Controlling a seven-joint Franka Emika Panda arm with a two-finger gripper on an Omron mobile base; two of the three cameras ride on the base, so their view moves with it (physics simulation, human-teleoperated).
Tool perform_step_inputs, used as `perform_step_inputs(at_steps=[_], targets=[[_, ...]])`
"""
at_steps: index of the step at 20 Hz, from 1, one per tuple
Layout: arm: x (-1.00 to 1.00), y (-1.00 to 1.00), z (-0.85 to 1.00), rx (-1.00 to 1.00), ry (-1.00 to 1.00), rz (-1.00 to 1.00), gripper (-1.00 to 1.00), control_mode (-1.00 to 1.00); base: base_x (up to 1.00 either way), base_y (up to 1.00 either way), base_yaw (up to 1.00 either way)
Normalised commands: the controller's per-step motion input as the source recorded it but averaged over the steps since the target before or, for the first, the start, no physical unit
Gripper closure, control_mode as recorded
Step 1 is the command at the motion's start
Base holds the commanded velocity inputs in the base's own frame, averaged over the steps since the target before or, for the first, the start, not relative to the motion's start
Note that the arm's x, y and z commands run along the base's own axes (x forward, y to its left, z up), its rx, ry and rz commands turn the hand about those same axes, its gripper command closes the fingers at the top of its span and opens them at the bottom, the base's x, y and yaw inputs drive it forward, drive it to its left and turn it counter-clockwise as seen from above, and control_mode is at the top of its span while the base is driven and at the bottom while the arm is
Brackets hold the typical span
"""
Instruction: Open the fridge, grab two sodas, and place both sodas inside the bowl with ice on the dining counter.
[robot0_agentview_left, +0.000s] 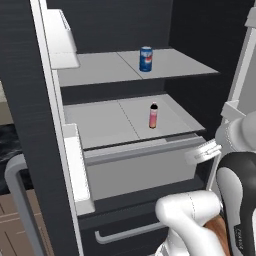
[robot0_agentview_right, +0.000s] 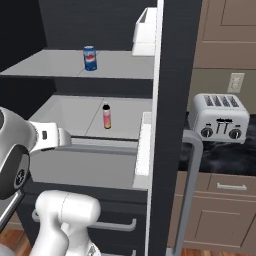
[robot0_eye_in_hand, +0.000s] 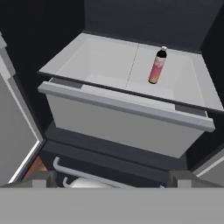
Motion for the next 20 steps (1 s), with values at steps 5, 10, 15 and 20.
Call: perform_step_inputs(at_steps=[5, 10, 15, 20], targets=[[0.04, 0.00, -0.27, -0.04, -0.01, 0.01, -1.00, -1.00, 0.00, 0.00, 0.00], [0.13, 0.00, -0.14, -0.07, -0.19, -0.04, -1.00, -1.00, 0.00, 0.00, 0.00], [0.22, 0.00, -0.02, -0.02, -0.28, -0.01, -1.00, -1.00, 0.00, 0.00, 0.00], [0.35, 0.00, -0.20, 0.02, -0.18, 0.00, -1.00, -1.00, 0.00, 0.00, 0.00]])
